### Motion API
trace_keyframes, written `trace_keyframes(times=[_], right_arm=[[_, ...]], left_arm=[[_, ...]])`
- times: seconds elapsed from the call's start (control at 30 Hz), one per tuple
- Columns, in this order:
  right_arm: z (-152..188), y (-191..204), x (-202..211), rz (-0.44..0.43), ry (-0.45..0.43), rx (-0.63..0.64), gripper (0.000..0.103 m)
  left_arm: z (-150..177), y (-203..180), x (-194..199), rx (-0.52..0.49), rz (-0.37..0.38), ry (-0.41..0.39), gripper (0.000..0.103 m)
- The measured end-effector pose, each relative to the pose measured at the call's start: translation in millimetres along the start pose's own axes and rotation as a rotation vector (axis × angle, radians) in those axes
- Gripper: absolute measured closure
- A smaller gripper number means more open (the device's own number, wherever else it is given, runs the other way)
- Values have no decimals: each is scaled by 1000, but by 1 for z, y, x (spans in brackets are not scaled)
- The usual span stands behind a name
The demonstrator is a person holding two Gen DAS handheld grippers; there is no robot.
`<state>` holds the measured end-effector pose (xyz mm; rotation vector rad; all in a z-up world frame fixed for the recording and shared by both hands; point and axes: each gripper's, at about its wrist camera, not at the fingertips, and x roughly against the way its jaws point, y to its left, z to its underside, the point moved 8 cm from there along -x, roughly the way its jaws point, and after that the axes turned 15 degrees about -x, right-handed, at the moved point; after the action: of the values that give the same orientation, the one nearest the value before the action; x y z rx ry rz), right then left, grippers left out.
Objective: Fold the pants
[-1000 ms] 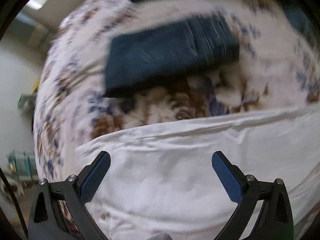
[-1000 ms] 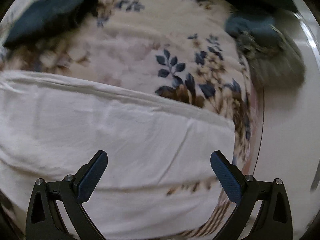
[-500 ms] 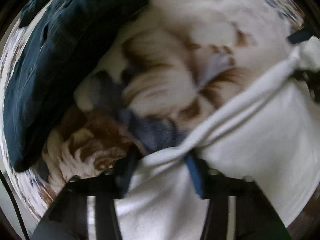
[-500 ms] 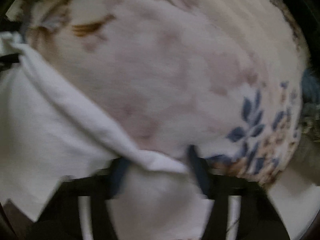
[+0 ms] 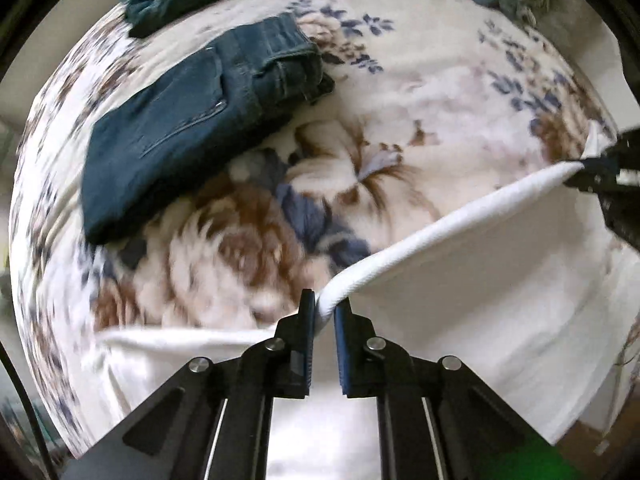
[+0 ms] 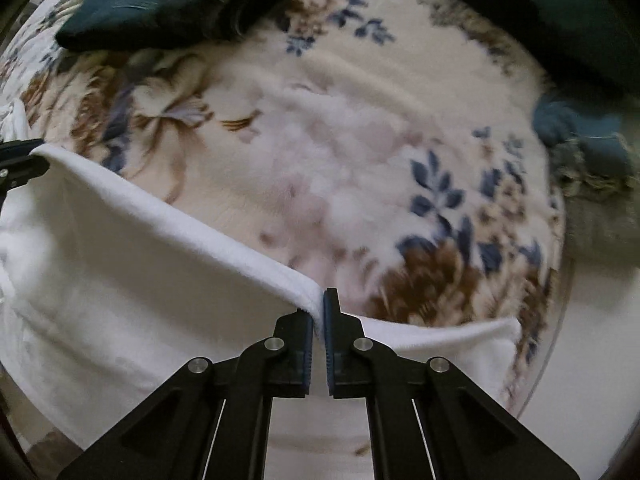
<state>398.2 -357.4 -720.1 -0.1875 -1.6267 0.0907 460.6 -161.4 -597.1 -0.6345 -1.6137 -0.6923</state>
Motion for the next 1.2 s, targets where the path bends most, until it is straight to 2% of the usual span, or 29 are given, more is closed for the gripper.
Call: trace_keyframes(times=[0.13, 0.17, 0.3, 0.4, 0.57, 0.7, 0.83, 0.9, 0.93, 1.0, 1.03, 1.07, 1.1, 1.17, 1.2], right_arm=[[33, 6, 39, 21, -49, -29, 98], [46, 7, 49, 23, -60, -38, 98], [97, 20, 75, -2, -72, -63, 98], [140, 21, 68, -28, -59, -55, 98], [218, 36, 39, -60, 4, -9, 98], [262, 50, 13, -56, 39, 39, 98], [288, 55, -6, -64, 71, 21, 97], [295, 55, -14, -67, 102, 2, 95], [298, 55, -17, -68, 125, -9, 87], [305, 52, -15, -85, 163, -31, 63], [309, 50, -12, -103, 173, -44, 36], [313, 45, -4, -138, 183, -79, 14], [316, 41, 1, -169, 188, -105, 12], [324, 16, 17, -257, 206, -242, 12], [327, 2, 20, -277, 214, -315, 12]], left_arm=[[34, -29, 35, 95, 5, -54, 96], [31, -51, 31, 107, 0, -60, 96], [79, -88, 40, 210, 5, -53, 97], [118, -121, 42, 283, 9, -27, 97], [179, -164, 19, 410, 34, 63, 97], [205, -184, -13, 443, 17, 130, 97], [221, -193, -44, 517, 69, 186, 97], [225, -195, -54, 553, 83, 210, 93], [227, -196, -54, 570, 90, 229, 92], [227, -199, -48, 591, 111, 230, 88], [226, -201, -43, 592, 119, 223, 80], [224, -203, -34, 588, 121, 211, 67], [222, -205, -27, 583, 125, 201, 60], [215, -208, -12, 562, 101, 180, 18], [210, -208, -6, 551, 81, 159, 13]])
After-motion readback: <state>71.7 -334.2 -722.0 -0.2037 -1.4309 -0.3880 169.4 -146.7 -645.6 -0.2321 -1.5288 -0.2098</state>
